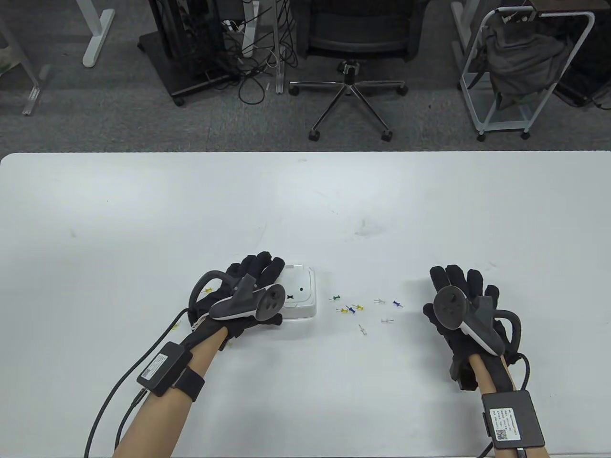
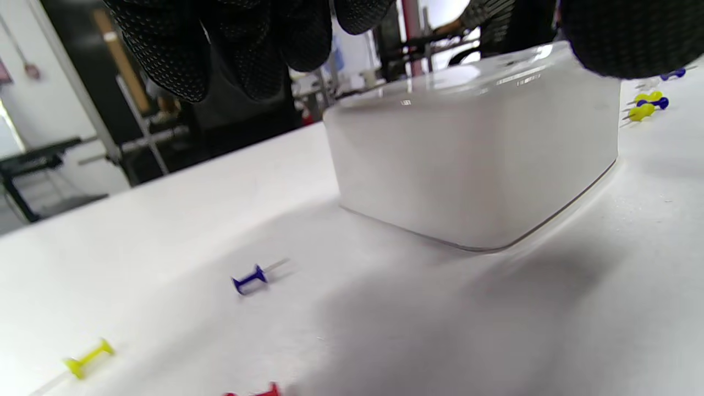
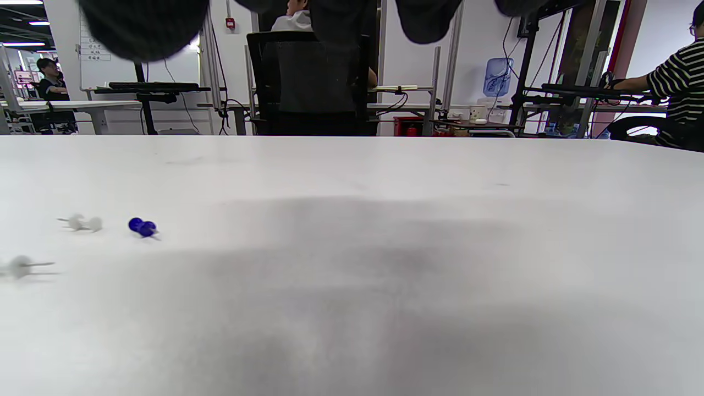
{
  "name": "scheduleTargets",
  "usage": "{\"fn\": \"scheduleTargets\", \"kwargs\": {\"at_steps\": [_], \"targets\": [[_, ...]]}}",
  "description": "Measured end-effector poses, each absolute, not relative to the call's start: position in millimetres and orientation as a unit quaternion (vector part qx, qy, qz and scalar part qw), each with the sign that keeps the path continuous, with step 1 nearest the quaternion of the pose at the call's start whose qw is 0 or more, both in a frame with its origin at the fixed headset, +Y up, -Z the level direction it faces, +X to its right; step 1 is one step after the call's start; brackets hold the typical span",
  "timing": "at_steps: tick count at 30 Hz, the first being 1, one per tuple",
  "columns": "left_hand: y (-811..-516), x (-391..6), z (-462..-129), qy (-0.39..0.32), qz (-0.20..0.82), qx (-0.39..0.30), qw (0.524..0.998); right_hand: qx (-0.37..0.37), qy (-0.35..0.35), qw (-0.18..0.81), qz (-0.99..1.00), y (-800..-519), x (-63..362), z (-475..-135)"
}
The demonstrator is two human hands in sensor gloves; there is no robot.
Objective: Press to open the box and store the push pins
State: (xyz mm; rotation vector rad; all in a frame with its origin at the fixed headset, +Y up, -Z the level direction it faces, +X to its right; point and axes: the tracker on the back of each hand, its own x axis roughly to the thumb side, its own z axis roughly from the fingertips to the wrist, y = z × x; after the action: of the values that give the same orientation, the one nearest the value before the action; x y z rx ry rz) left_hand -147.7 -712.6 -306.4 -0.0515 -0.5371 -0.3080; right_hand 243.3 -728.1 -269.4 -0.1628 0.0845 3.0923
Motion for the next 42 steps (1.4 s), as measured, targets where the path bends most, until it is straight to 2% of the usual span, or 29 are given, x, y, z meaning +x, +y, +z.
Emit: {"fn": "scheduleTargets", "kwargs": {"at_steps": [6,12,20,32,42], "targets": [[-701,-154,-281,-0.294,-0.160,0.015,0.942,-0.050,0.029,0.021,0.998,-728,242,-269],[-705,-143,-265,-0.324,-0.170,0.016,0.931,-0.051,0.030,0.020,0.998,-727,241,-269],[-714,-134,-264,-0.332,-0.179,-0.006,0.926,-0.054,0.031,0.017,0.998,-726,241,-269],[-717,-124,-255,-0.343,-0.221,0.037,0.912,-0.056,0.041,0.017,0.997,-727,242,-269],[-720,-122,-251,-0.345,-0.241,0.044,0.906,-0.054,0.043,0.019,0.997,-727,242,-269]]}}
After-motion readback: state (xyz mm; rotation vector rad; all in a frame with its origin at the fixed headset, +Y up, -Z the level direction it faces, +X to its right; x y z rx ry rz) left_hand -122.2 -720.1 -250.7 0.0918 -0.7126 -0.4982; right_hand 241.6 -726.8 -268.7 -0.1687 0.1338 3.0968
